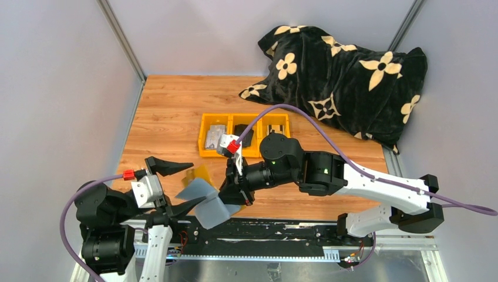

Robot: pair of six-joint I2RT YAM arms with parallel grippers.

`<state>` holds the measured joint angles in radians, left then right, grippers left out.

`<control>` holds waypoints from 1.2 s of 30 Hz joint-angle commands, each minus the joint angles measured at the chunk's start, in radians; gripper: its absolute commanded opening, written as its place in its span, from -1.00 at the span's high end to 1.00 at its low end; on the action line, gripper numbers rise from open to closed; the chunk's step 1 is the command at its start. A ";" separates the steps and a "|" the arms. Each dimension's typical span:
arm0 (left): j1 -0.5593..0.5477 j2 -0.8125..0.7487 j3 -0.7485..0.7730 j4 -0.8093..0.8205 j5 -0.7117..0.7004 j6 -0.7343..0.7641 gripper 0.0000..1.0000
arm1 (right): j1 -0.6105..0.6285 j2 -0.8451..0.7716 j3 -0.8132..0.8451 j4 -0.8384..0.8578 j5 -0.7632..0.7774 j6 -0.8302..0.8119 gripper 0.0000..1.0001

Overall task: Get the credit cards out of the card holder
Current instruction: Open the card holder.

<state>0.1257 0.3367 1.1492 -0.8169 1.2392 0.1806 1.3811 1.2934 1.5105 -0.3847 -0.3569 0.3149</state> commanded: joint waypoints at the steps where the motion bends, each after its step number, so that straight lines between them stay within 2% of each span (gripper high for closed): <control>1: -0.001 0.003 0.005 -0.010 0.017 -0.086 -0.98 | 0.022 -0.035 -0.004 0.075 -0.028 -0.056 1.00; 8: -0.001 0.033 -0.026 -0.012 -0.011 -0.153 -1.00 | 0.022 -0.045 0.019 0.024 -0.015 -0.091 1.00; 13: -0.001 0.087 -0.037 -0.025 0.038 -0.174 -0.99 | 0.022 -0.065 0.024 -0.003 0.004 -0.125 1.00; 14: -0.001 0.094 -0.031 -0.025 0.056 -0.174 -0.91 | 0.022 -0.069 0.025 -0.012 0.015 -0.133 1.00; 15: -0.001 0.100 -0.026 -0.026 0.077 -0.193 -0.82 | 0.022 -0.072 0.027 -0.022 0.031 -0.138 1.00; 17: -0.001 0.108 -0.022 -0.027 0.125 -0.200 -0.47 | 0.022 -0.081 0.027 -0.031 0.044 -0.147 1.00; 19: -0.001 0.110 -0.024 -0.028 0.148 -0.200 0.20 | 0.022 -0.084 0.028 -0.031 0.055 -0.147 1.00; 21: -0.001 0.107 -0.023 -0.029 0.156 -0.195 0.69 | 0.022 -0.082 0.031 -0.031 0.060 -0.147 1.00; 23: -0.001 0.105 -0.018 -0.031 0.166 -0.193 0.98 | 0.022 -0.075 0.037 -0.033 0.063 -0.140 1.00; 24: -0.001 0.105 -0.010 -0.033 0.170 -0.193 1.00 | 0.021 -0.072 0.038 -0.035 0.065 -0.135 0.98; 26: -0.001 0.108 0.009 -0.032 0.178 -0.199 1.00 | 0.022 -0.069 0.039 -0.047 0.077 -0.128 0.79; 30: -0.001 0.127 0.058 -0.031 0.208 -0.223 1.00 | 0.018 -0.105 0.004 -0.062 0.113 -0.113 0.10; 32: -0.001 0.139 0.087 -0.031 0.220 -0.233 1.00 | 0.016 -0.147 -0.027 -0.060 0.120 -0.104 -0.10; 36: -0.001 0.161 0.124 -0.034 0.239 -0.264 1.00 | 0.013 -0.258 -0.117 -0.010 0.072 -0.080 -0.33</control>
<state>0.1211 0.4664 1.2350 -0.8543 1.4372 -0.0296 1.3895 1.1442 1.4525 -0.4362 -0.2573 0.2111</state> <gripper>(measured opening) 0.044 0.625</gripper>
